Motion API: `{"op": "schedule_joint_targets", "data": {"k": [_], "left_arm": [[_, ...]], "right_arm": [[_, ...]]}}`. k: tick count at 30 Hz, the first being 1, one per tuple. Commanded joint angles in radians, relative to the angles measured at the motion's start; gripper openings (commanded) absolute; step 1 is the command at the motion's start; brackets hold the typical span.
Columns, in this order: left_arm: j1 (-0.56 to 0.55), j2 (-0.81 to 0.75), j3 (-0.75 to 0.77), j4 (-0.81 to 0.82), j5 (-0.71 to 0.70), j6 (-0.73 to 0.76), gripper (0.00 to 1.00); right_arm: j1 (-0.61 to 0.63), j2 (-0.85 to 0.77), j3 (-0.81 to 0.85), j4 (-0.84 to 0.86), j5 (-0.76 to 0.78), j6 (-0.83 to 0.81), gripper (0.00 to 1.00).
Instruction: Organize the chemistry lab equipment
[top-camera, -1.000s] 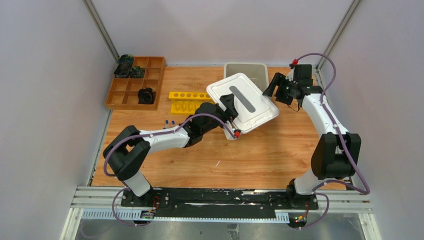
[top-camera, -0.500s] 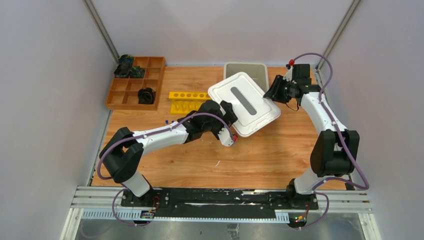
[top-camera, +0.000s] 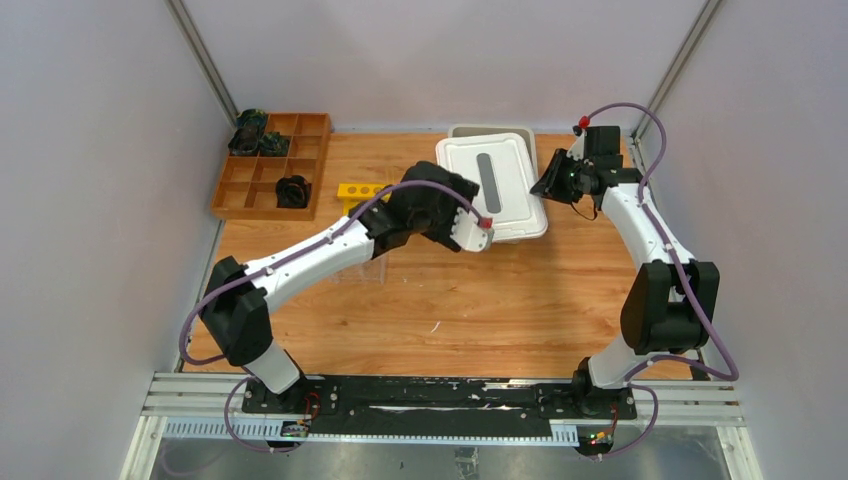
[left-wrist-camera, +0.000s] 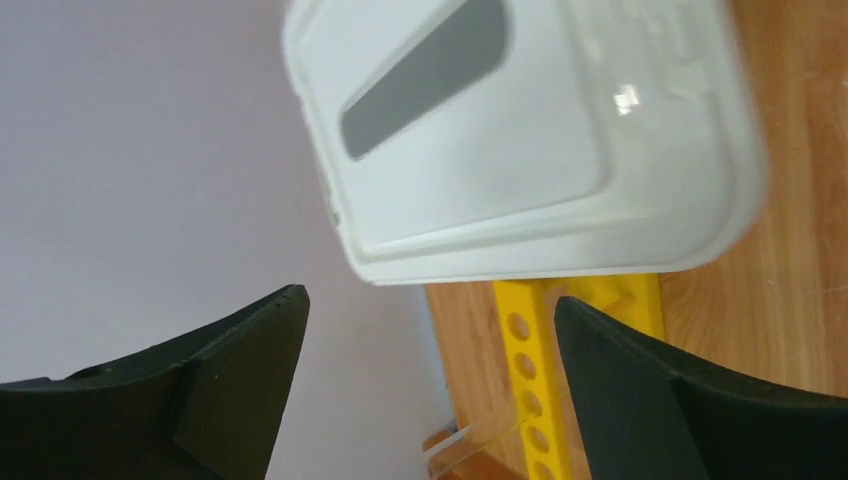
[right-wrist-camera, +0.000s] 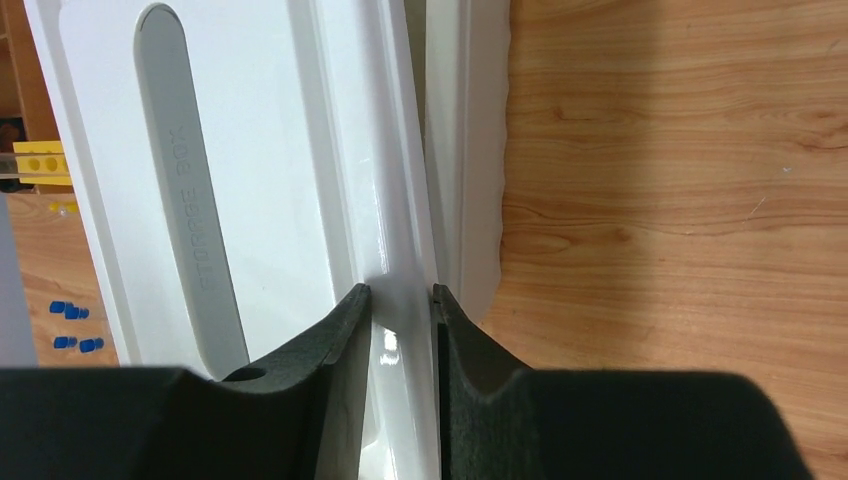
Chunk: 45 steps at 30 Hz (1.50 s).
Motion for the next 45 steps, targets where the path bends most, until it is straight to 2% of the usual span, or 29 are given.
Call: {"op": "schedule_joint_targets", "data": {"k": [1,5,11,17,26,30,34,42,45], "left_arm": [[0.029,0.000,0.209,-0.208,-0.010,-0.300,1.00],[0.057,0.024,0.343,-0.368,0.031,-0.441,1.00],[0.065,0.036,0.375,-0.450,0.057,-0.579,1.00],[0.063,0.072,0.372,-0.468,0.071,-0.634,1.00],[0.033,0.151,0.368,-0.459,0.018,-0.618,1.00],[0.017,0.140,0.321,-0.411,-0.009,-0.602,1.00],[-0.008,0.151,0.296,-0.354,-0.082,-0.617,1.00],[-0.033,0.175,0.244,-0.169,-0.246,-0.631,1.00],[-0.033,0.183,0.251,-0.135,-0.269,-0.637,1.00]], "right_arm": [[0.008,-0.002,0.004,-0.073,0.069,0.009,0.23],[0.008,0.009,0.012,-0.073,0.102,0.024,0.22],[0.009,0.029,0.030,-0.073,0.153,0.060,0.25],[0.008,0.037,0.058,-0.077,0.190,0.086,0.27],[0.008,0.080,0.151,-0.119,0.199,0.075,0.35],[0.007,0.090,0.170,-0.132,0.207,0.062,0.46],[0.007,0.096,0.200,-0.140,0.208,0.054,0.52],[0.008,0.071,0.236,-0.145,0.201,0.051,0.57],[0.009,0.074,0.243,-0.147,0.174,0.045,0.58]]}}
